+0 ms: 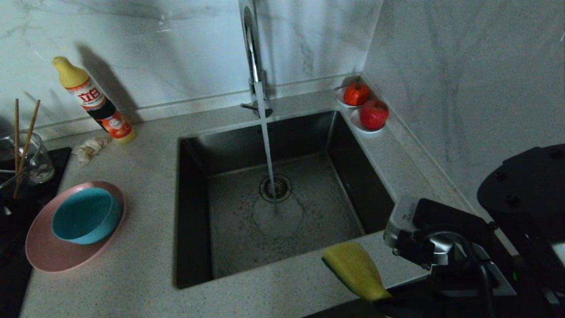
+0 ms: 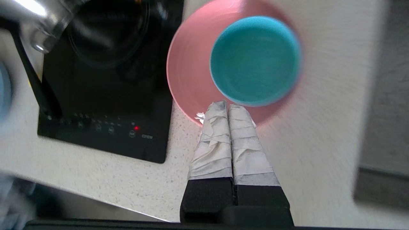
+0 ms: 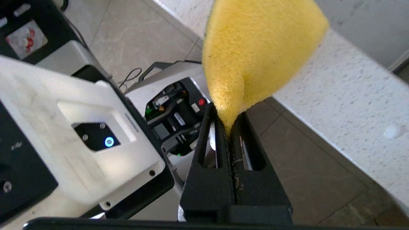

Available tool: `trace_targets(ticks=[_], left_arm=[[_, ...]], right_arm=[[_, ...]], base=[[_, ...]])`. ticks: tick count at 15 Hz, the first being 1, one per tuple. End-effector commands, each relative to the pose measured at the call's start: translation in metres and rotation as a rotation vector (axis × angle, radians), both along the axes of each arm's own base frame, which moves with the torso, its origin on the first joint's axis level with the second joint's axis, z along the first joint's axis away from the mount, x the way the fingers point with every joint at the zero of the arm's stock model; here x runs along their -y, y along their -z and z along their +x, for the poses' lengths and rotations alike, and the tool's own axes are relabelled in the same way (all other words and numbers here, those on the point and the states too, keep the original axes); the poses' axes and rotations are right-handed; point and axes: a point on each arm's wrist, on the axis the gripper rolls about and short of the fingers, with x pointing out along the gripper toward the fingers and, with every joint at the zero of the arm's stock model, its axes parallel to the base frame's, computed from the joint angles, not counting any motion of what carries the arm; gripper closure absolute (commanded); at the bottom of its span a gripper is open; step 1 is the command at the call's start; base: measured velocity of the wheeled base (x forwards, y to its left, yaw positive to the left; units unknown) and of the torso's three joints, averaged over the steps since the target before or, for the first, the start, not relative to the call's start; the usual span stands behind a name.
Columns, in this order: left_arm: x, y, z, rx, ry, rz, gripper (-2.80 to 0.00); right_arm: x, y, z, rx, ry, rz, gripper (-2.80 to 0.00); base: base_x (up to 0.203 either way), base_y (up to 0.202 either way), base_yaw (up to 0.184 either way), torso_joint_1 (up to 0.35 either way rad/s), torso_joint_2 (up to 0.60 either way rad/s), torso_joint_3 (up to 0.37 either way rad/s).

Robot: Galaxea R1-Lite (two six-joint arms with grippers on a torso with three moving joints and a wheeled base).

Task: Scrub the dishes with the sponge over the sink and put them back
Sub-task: Pick up a bowl and the sponge

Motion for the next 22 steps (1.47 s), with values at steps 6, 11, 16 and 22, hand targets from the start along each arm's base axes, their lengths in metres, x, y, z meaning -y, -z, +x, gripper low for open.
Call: trace_targets(ticks=[6, 11, 16, 22], left_arm=[[-0.068, 0.030, 0.098, -0.087, -0.161, -0.310, 0.00], [-0.076, 0.027, 0.109, -0.072, -0.164, -0.318, 0.00], [-0.092, 0.036, 0.126, -0.044, -0.166, -0.425, -2.80], [-0.100, 0.041, 0.142, -0.016, -0.198, -0.526, -2.80]], right_arm=[[0.000, 0.000, 0.001, 0.000, 0.007, -0.003, 0.00], [0.001, -0.001, 0.001, 0.000, 0.009, -0.001, 0.00], [-0.001, 0.001, 0.002, -0.003, 0.008, -0.008, 0.00], [0.000, 0.001, 0.002, -0.003, 0.012, -0.008, 0.00]], base=[[0.000, 0.000, 0.000, 0.000, 0.00, 0.000], [0.000, 0.000, 0.000, 0.000, 0.00, 0.000], [0.000, 0.000, 0.000, 0.000, 0.00, 0.000], [0.000, 0.000, 0.000, 0.000, 0.00, 0.000]])
